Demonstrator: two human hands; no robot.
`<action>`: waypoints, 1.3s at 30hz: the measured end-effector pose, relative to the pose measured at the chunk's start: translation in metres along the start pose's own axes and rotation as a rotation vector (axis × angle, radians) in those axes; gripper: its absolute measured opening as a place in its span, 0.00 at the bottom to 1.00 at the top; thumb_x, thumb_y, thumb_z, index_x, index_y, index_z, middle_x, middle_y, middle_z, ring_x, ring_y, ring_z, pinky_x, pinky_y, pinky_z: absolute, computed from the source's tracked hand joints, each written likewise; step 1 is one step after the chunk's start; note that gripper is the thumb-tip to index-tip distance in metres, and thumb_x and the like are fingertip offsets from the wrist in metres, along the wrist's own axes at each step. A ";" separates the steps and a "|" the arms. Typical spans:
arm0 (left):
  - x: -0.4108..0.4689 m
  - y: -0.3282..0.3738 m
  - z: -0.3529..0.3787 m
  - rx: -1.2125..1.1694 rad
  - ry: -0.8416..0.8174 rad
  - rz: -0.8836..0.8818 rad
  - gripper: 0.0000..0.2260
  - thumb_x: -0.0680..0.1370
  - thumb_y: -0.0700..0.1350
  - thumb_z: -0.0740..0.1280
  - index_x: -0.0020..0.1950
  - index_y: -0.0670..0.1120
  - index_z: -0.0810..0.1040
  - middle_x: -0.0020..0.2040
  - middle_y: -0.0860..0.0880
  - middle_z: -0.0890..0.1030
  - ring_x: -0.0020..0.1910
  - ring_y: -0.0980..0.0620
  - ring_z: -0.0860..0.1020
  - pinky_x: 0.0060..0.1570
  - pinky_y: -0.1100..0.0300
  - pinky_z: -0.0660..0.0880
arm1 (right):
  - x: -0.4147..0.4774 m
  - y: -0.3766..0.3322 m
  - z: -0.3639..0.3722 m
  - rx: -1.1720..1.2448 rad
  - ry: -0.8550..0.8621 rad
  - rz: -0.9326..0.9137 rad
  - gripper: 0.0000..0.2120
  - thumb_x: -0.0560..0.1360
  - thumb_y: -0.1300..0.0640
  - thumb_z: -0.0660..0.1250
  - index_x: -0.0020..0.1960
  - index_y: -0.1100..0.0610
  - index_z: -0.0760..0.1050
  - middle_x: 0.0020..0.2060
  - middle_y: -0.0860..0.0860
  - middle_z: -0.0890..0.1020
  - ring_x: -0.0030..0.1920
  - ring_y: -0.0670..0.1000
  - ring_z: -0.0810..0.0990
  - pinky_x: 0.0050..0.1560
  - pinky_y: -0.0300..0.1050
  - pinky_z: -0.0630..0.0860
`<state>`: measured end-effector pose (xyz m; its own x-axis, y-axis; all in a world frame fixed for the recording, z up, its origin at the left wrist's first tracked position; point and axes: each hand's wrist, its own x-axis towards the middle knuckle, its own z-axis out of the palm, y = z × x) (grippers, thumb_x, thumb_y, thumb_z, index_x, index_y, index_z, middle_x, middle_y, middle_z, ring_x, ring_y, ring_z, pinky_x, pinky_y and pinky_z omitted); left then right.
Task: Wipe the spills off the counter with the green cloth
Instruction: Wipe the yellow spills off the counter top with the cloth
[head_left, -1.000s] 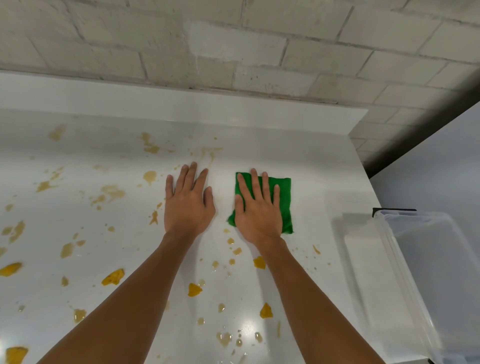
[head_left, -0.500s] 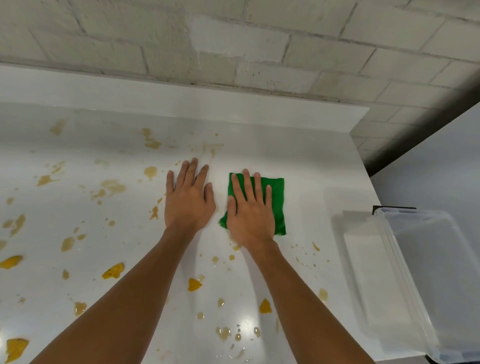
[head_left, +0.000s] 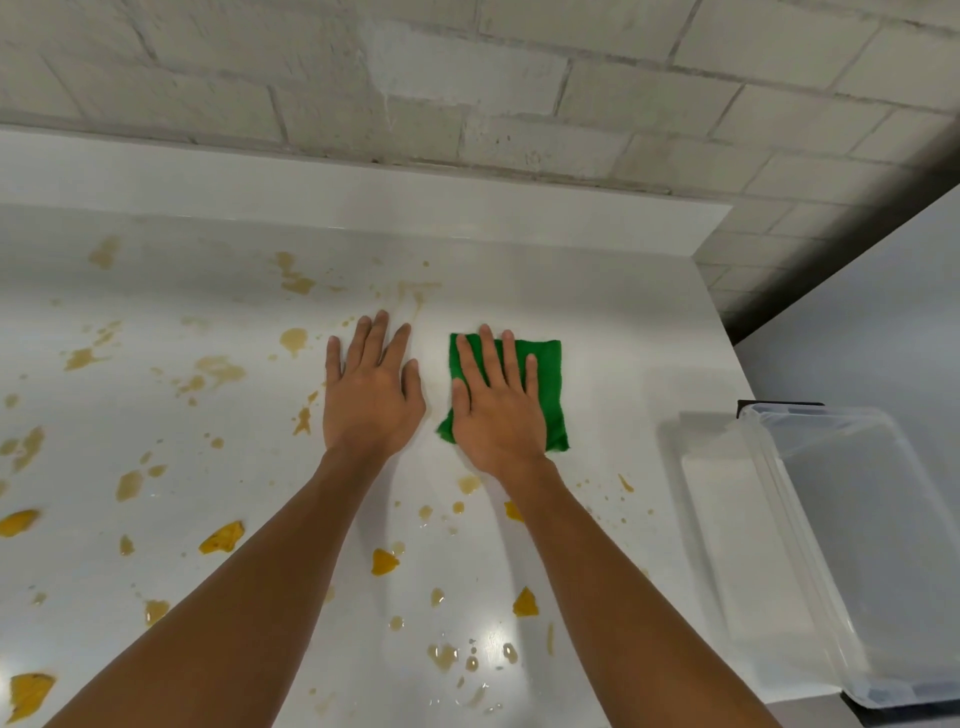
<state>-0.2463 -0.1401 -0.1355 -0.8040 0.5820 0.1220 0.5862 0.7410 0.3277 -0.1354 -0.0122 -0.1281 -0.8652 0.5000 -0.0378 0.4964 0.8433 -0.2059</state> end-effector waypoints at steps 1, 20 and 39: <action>0.000 0.000 0.000 0.001 -0.004 -0.001 0.28 0.85 0.56 0.45 0.84 0.51 0.60 0.86 0.48 0.56 0.85 0.49 0.50 0.83 0.42 0.45 | -0.007 -0.002 0.001 -0.004 -0.002 -0.055 0.30 0.86 0.44 0.37 0.87 0.47 0.44 0.87 0.50 0.43 0.86 0.56 0.37 0.85 0.63 0.41; -0.004 0.000 0.000 0.011 0.004 0.006 0.25 0.87 0.53 0.50 0.85 0.50 0.60 0.86 0.48 0.55 0.85 0.49 0.50 0.83 0.42 0.44 | -0.054 0.062 -0.007 0.003 0.036 -0.027 0.29 0.87 0.39 0.42 0.87 0.42 0.50 0.87 0.48 0.44 0.86 0.53 0.39 0.85 0.61 0.40; -0.005 0.003 -0.001 0.007 0.025 0.010 0.27 0.86 0.55 0.46 0.84 0.49 0.61 0.85 0.47 0.57 0.85 0.48 0.51 0.83 0.41 0.45 | -0.048 0.098 -0.020 -0.010 0.051 0.177 0.30 0.85 0.41 0.37 0.87 0.42 0.46 0.87 0.48 0.44 0.86 0.54 0.39 0.85 0.63 0.43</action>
<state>-0.2401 -0.1409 -0.1343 -0.8000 0.5814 0.1484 0.5951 0.7372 0.3201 -0.0437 0.0505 -0.1271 -0.7596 0.6499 -0.0233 0.6415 0.7430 -0.1908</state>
